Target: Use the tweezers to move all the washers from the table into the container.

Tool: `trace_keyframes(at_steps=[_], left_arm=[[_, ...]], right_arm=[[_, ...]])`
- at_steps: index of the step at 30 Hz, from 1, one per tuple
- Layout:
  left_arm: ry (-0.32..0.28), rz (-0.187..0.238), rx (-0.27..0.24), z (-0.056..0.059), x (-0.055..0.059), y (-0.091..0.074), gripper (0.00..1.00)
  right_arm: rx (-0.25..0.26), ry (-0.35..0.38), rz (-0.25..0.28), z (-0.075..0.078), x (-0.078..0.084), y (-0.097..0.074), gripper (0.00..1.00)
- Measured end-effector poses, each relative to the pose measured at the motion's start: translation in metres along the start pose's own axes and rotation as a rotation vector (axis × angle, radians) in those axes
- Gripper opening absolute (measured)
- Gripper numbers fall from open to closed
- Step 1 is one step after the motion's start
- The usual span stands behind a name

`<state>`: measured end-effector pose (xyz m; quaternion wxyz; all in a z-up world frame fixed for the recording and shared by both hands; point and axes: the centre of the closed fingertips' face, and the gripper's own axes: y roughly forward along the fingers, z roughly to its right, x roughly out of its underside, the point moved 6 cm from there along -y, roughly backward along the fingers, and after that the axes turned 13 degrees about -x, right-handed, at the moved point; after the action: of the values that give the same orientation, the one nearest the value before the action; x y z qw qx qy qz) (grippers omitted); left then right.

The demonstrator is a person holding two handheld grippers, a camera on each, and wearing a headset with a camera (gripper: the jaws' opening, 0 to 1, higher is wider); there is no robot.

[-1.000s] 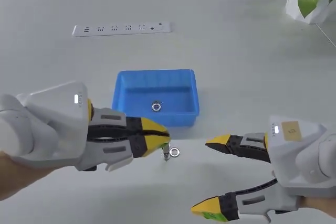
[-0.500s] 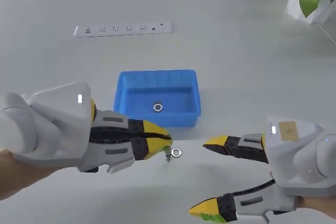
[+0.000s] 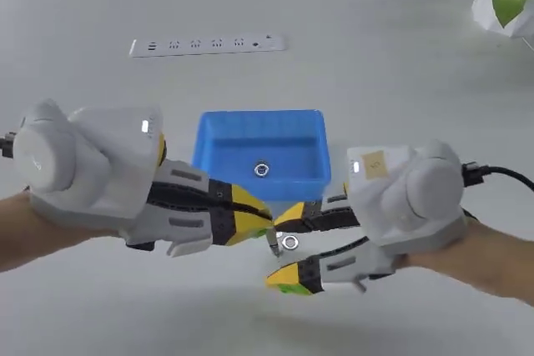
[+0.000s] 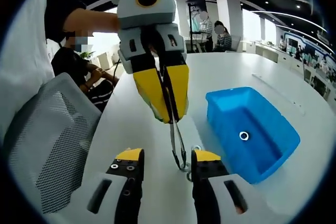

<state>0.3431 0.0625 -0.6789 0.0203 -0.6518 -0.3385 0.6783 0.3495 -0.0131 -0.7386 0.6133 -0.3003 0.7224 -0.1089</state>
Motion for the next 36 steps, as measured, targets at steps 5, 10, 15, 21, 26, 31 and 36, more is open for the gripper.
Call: trace_keyframes(at_steps=[5, 10, 15, 21, 26, 31, 36], left_arm=[[-0.003, -0.001, 0.009, 0.001, 0.001, 0.002, 0.05], [0.001, -0.003, 0.018, 0.003, 0.001, 0.005, 0.06], [-0.002, -0.006, 0.016, 0.003, 0.001, 0.006, 0.06], [0.01, -0.021, -0.022, 0.002, 0.001, 0.008, 0.07], [-0.001, -0.035, -0.04, 0.003, 0.004, 0.01, 0.08], [0.019, -0.042, -0.041, 0.008, 0.001, 0.012, 0.13], [0.012, -0.046, -0.051, 0.011, 0.0, 0.01, 0.2]], right_arm=[[-0.009, -0.023, -0.059, 0.007, 0.002, 0.005, 0.26], [0.006, -0.106, -0.108, 0.01, 0.003, 0.004, 0.13], [-0.007, -0.075, -0.1, 0.01, 0.003, 0.004, 0.12], [0.002, -0.115, -0.111, 0.011, 0.003, 0.004, 0.1], [0.017, -0.129, -0.104, 0.01, 0.004, 0.004, 0.09], [0.03, -0.106, -0.085, 0.01, 0.004, 0.003, 0.09], [0.034, -0.094, -0.06, 0.008, 0.001, 0.002, 0.09]])
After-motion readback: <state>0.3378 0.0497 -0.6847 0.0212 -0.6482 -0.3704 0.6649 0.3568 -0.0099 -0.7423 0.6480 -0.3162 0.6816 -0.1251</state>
